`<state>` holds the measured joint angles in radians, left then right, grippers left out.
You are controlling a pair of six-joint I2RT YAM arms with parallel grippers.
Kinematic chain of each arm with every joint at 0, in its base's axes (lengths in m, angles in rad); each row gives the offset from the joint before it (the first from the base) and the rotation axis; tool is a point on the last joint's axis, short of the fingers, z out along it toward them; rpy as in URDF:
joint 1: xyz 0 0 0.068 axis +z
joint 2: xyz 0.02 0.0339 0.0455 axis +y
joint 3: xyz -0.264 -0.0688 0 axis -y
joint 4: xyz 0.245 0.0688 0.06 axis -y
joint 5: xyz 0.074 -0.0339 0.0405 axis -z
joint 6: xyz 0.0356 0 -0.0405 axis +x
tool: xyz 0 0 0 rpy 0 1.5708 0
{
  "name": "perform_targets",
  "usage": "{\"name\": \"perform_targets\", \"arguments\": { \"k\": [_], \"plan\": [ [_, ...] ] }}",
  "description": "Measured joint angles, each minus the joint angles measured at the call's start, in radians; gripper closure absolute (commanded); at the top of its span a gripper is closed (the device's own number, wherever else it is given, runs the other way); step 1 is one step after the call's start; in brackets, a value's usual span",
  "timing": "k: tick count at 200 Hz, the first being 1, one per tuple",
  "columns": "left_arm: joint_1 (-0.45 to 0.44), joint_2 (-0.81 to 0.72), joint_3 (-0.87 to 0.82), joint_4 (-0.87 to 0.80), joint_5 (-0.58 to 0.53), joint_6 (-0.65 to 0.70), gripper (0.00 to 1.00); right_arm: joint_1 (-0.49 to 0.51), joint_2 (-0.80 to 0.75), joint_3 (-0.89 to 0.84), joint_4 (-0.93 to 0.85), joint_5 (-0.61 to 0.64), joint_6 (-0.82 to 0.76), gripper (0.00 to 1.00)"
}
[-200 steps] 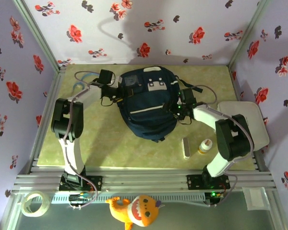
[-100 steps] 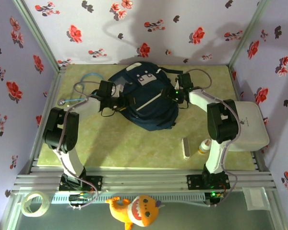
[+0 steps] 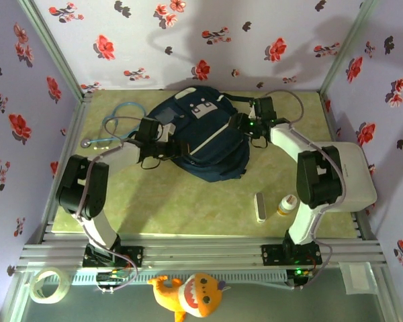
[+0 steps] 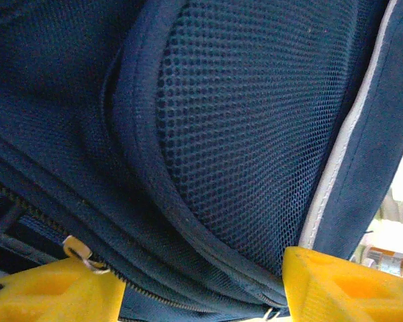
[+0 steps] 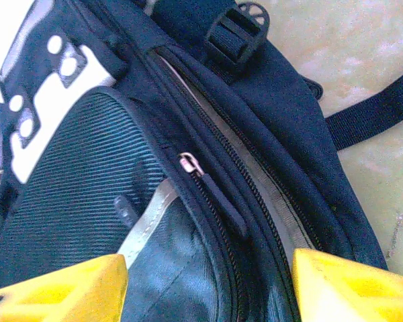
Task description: Pack the student bag
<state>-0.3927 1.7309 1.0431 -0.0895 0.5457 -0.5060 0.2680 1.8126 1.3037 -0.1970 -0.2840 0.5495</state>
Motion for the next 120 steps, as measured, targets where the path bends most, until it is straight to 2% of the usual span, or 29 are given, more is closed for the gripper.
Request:
{"name": "perform_targets", "arguments": {
  "k": [35, 62, 92, 120],
  "plan": [
    [0.02, -0.033, -0.042, 0.007, -0.049, 0.092, 0.35, 0.0, -0.079, -0.048, -0.013, -0.002, 0.003, 0.34],
    [0.064, -0.049, -0.063, 0.006, -0.066, 0.101, 0.31, 0.009, -0.141, -0.111, -0.022, -0.001, 0.029, 0.34],
    [0.106, -0.054, -0.06, 0.006, -0.067, 0.039, 0.37, 0.048, -0.207, -0.195, -0.018, -0.005, 0.09, 0.34],
    [0.119, -0.039, -0.021, 0.006, -0.067, -0.069, 0.37, 0.105, -0.235, -0.255, -0.003, -0.005, 0.144, 0.34]
  ]
}}
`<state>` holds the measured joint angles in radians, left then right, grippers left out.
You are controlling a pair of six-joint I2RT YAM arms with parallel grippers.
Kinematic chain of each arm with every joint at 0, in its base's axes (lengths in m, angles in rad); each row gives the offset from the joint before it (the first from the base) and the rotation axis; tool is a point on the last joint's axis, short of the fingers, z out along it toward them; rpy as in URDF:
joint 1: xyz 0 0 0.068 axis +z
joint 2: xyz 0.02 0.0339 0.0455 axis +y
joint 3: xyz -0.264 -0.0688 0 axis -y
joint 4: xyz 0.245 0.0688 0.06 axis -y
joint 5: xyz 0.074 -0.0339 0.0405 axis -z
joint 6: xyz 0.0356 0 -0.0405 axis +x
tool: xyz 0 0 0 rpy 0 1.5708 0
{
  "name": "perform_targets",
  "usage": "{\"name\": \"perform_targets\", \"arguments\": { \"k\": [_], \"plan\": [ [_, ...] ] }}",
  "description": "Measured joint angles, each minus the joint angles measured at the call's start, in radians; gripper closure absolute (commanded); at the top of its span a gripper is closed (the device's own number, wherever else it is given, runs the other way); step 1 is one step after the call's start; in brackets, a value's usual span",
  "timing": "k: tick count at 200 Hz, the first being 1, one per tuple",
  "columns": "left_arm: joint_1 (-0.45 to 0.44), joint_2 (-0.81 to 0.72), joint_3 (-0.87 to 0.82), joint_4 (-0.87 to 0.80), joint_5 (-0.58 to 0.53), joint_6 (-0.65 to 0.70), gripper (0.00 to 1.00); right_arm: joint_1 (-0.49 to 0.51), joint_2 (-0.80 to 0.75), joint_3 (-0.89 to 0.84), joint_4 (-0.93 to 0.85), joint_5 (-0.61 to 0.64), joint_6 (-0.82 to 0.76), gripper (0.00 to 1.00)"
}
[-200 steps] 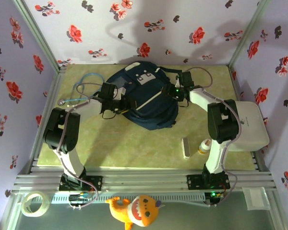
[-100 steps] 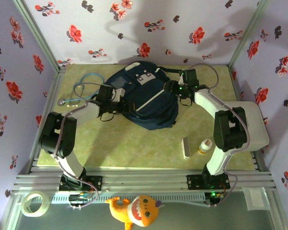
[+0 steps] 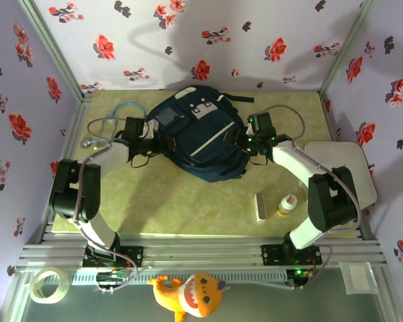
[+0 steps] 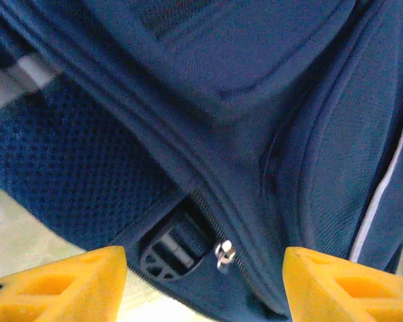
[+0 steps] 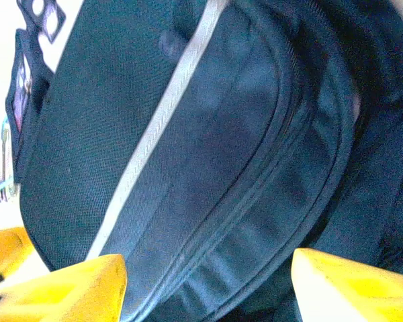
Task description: Pack the student bag
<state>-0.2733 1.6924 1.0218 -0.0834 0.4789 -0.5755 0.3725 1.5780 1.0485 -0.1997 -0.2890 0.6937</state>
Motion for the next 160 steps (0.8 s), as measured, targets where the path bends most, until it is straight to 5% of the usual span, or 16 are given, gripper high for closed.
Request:
{"name": "perform_targets", "arguments": {
  "k": [86, 160],
  "plan": [
    [0.041, 0.137, 0.086, 0.069, -0.042, -0.345, 0.4, 0.12, -0.076, -0.178, 0.104, 0.027, 0.183, 0.35],
    [0.04, 0.207, 0.139, 0.16, -0.018, -0.491, 0.83, 0.147, -0.094, -0.251, 0.171, 0.073, 0.233, 0.39]
  ]
}}
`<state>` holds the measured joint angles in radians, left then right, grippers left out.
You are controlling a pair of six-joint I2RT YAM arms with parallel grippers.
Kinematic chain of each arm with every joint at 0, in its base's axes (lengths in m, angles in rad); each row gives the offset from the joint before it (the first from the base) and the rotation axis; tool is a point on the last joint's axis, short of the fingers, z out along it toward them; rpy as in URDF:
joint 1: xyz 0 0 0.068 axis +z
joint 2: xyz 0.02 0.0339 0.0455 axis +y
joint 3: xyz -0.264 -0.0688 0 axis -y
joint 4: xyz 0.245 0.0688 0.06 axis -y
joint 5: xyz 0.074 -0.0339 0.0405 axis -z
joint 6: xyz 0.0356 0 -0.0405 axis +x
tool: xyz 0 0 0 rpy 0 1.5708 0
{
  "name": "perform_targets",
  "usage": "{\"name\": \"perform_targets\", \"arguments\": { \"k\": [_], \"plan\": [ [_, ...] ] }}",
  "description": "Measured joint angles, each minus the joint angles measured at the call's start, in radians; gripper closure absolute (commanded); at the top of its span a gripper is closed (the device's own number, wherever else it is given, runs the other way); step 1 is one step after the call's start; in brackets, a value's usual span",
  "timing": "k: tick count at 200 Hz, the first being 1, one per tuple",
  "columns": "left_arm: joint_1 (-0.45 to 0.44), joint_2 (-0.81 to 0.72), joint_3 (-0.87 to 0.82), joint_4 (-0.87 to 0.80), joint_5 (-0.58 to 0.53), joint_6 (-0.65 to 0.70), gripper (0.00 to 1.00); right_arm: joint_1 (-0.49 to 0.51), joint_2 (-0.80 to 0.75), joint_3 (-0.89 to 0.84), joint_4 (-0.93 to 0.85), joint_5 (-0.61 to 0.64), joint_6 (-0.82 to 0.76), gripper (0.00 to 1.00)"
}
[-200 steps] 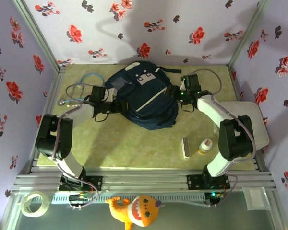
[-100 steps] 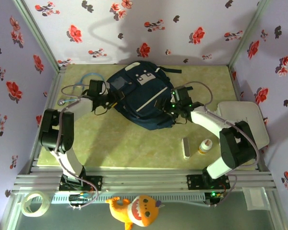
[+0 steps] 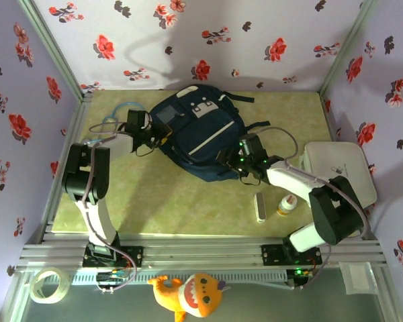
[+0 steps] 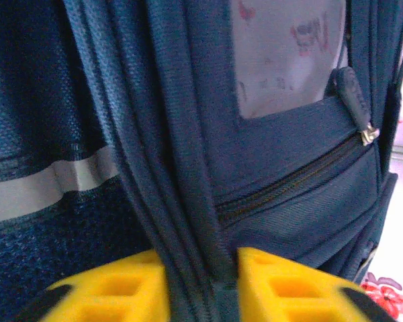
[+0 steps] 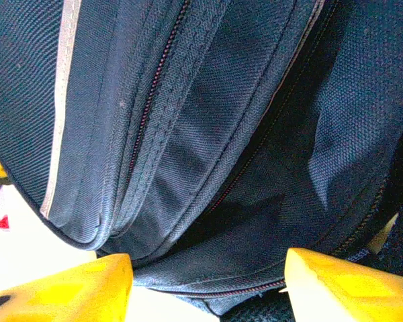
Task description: Pack the student bag
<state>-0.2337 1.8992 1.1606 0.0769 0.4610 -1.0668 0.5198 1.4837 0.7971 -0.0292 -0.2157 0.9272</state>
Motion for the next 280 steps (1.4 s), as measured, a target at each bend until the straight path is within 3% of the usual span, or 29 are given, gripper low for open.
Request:
{"name": "perform_targets", "arguments": {
  "k": [12, 56, 116, 145, 178, 198, 225, 254, 280],
  "plan": [
    [0.0, 0.0, 0.0, 0.005, 0.002, -0.017, 0.88, 0.0, 0.017, 0.0, 0.011, 0.008, -0.008, 0.4],
    [-0.016, -0.027, -0.04, 0.026, -0.009, -0.051, 0.92, -0.051, 0.108, 0.041, 0.026, 0.009, -0.064, 0.44],
    [-0.133, -0.188, -0.167, 0.013, -0.128, -0.151, 0.93, -0.198, 0.228, 0.204, -0.004, 0.024, -0.233, 0.44],
    [-0.183, -0.216, -0.182, 0.005, -0.175, -0.206, 0.94, -0.219, 0.199, 0.236, -0.078, 0.078, -0.313, 0.41],
    [-0.2, -0.217, -0.182, 0.005, -0.208, -0.259, 0.95, -0.206, 0.064, 0.235, -0.234, 0.166, -0.369, 0.4],
    [-0.205, -0.217, -0.182, 0.006, -0.219, -0.279, 0.95, -0.148, -0.025, 0.235, -0.301, 0.214, -0.383, 0.41],
    [-0.211, -0.217, -0.182, 0.011, -0.227, -0.297, 0.95, 0.042, -0.061, 0.237, -0.36, 0.267, -0.385, 0.47],
    [-0.218, -0.217, -0.182, 0.014, -0.227, -0.308, 0.96, 0.237, 0.019, 0.275, -0.394, 0.296, -0.382, 0.61],
    [-0.218, -0.217, -0.182, 0.016, -0.227, -0.312, 0.96, 0.331, 0.133, 0.352, -0.388, 0.32, -0.39, 0.69]
  ]
}}
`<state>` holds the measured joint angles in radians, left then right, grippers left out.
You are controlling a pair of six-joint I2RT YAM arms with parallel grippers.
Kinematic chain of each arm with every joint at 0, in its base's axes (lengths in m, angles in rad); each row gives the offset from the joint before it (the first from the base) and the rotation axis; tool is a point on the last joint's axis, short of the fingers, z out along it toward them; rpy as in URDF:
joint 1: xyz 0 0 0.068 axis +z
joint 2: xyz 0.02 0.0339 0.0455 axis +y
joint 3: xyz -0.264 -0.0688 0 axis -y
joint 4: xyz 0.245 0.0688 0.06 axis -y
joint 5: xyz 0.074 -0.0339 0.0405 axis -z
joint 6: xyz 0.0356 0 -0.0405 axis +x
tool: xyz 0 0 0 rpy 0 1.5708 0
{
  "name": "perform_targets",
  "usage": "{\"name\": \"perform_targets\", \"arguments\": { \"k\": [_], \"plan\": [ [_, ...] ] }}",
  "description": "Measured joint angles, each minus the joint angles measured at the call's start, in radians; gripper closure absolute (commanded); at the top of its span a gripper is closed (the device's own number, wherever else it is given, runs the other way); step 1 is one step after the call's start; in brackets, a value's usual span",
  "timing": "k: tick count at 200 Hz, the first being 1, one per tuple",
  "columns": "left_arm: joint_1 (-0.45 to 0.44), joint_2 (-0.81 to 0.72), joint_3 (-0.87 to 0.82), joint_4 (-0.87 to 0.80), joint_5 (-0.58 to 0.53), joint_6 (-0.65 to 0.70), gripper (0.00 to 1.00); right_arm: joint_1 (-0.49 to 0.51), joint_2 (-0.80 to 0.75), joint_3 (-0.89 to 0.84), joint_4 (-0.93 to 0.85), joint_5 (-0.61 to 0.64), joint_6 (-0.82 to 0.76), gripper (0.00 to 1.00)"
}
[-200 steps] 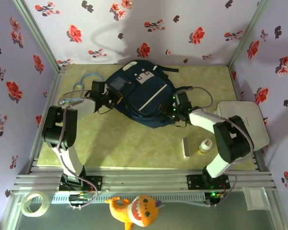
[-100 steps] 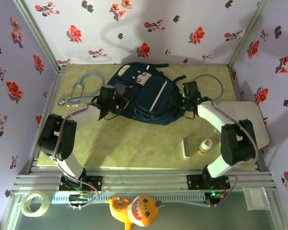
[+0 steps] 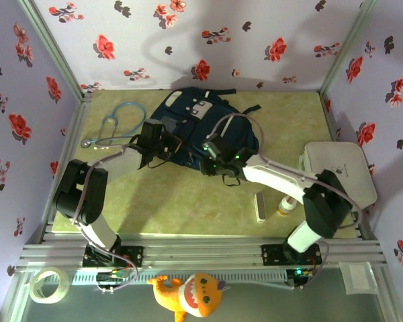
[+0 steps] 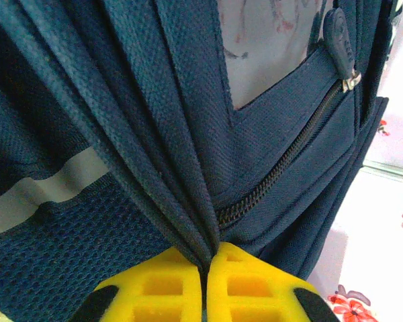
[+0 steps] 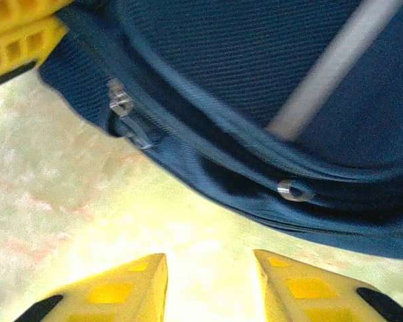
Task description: Pack the student bag
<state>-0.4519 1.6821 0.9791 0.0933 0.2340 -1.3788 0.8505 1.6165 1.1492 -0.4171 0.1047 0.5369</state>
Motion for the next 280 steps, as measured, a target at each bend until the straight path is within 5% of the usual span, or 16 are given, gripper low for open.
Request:
{"name": "perform_targets", "arguments": {
  "k": [62, 128, 280],
  "plan": [
    [0.0, 0.0, 0.0, 0.0, 0.0, -0.001, 0.96, 0.047, 0.179, 0.121, 0.057, 0.034, -0.006, 0.76],
    [0.0, 0.0, 0.0, 0.002, 0.0, -0.003, 0.96, 0.043, 0.29, 0.205, 0.076, 0.109, -0.002, 0.74],
    [0.0, 0.0, 0.0, 0.012, 0.0, -0.003, 0.96, 0.032, 0.367, 0.283, 0.03, 0.155, -0.01, 0.78]
  ]
}}
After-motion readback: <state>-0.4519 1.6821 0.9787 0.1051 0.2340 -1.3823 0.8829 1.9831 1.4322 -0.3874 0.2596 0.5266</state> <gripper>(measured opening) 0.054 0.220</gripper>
